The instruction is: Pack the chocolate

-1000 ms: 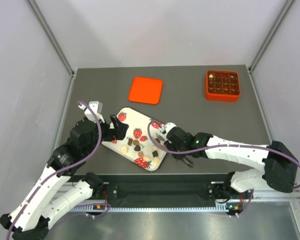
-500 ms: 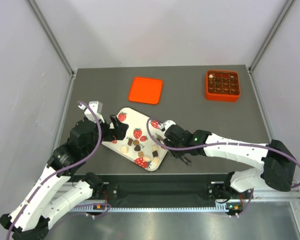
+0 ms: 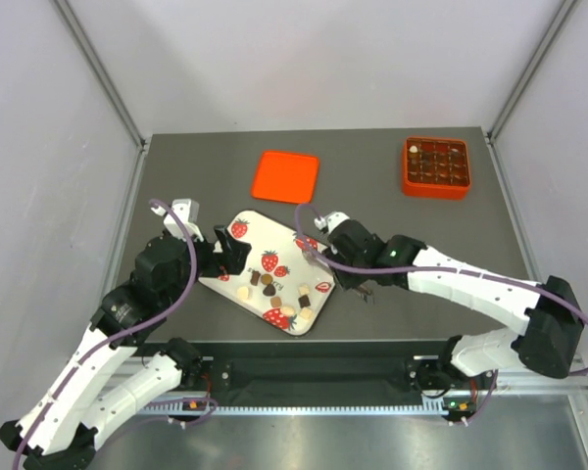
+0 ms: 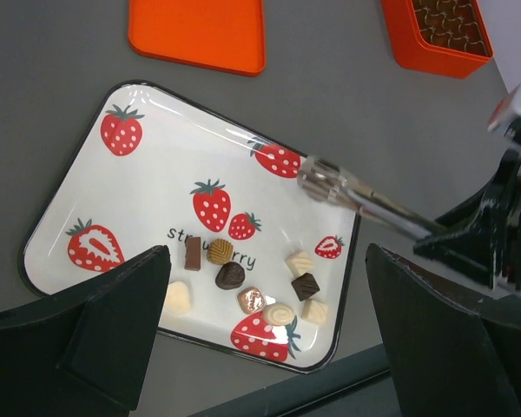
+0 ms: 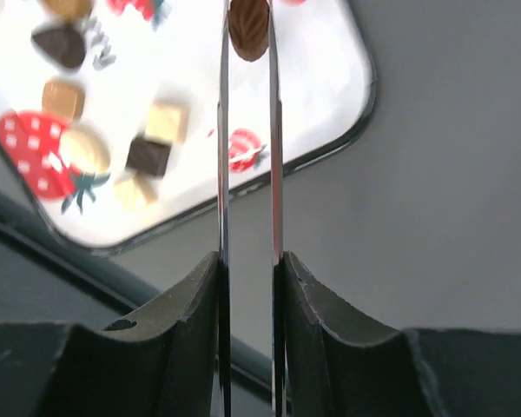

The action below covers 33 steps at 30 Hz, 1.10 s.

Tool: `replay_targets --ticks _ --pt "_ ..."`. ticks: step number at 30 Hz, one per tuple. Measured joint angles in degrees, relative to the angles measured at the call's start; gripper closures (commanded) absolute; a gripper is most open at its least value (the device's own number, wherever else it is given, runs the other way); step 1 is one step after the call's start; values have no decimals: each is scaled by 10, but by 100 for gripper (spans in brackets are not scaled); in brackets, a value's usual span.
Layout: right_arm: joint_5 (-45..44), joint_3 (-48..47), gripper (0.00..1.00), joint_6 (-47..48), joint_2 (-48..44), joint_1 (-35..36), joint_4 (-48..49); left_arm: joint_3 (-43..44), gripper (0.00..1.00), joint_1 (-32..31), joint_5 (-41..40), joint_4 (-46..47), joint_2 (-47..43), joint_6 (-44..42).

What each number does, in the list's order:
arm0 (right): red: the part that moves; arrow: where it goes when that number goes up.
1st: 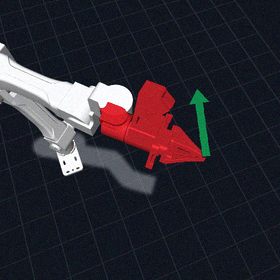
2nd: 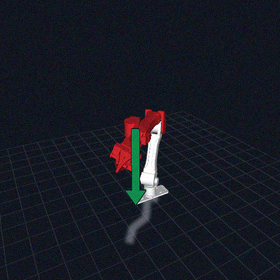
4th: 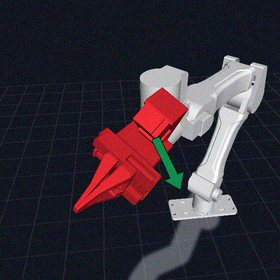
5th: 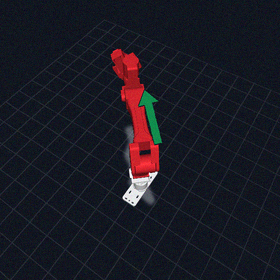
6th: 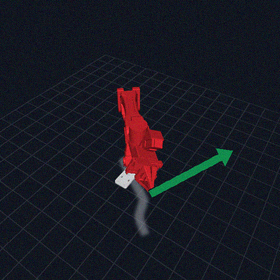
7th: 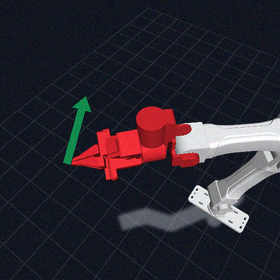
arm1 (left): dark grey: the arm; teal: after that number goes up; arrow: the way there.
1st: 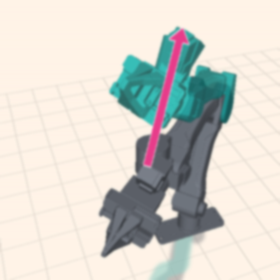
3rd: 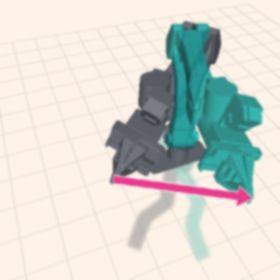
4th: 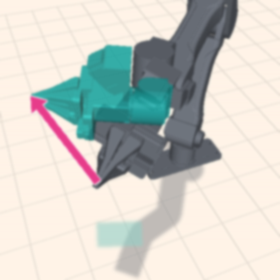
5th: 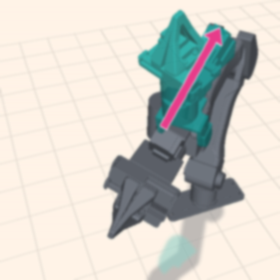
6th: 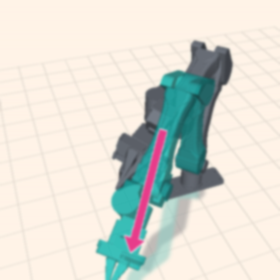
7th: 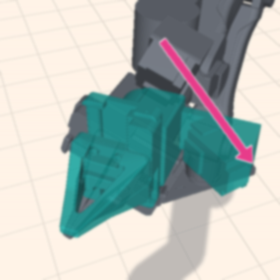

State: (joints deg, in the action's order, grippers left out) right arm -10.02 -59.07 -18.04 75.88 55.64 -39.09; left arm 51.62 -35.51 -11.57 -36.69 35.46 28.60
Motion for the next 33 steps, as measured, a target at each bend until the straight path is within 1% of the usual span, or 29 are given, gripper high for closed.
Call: replay_targets --ticks 4,9,14,18,21,25,29,33 --pt "9 -38 69 25 0 -69 -5 0 1 0 0 0 -1 0" --pt "14 -126 69 58 18 -207 -10 0 1 0 2 0 -1 0" --pt "19 -233 69 76 76 -359 4 0 1 0 4 0 3 0" --pt "10 -294 68 80 141 -448 10 0 1 0 4 -2 3 0" --pt "6 -327 68 80 185 -493 9 0 1 0 4 -3 2 0" --pt "3 -357 66 80 236 -530 9 0 1 0 4 -5 -2 0" --pt "1 -375 66 80 269 -548 10 0 1 0 4 -6 -2 0" --pt "-1 -375 66 80 279 -555 11 0 1 0 4 -6 -2 0"
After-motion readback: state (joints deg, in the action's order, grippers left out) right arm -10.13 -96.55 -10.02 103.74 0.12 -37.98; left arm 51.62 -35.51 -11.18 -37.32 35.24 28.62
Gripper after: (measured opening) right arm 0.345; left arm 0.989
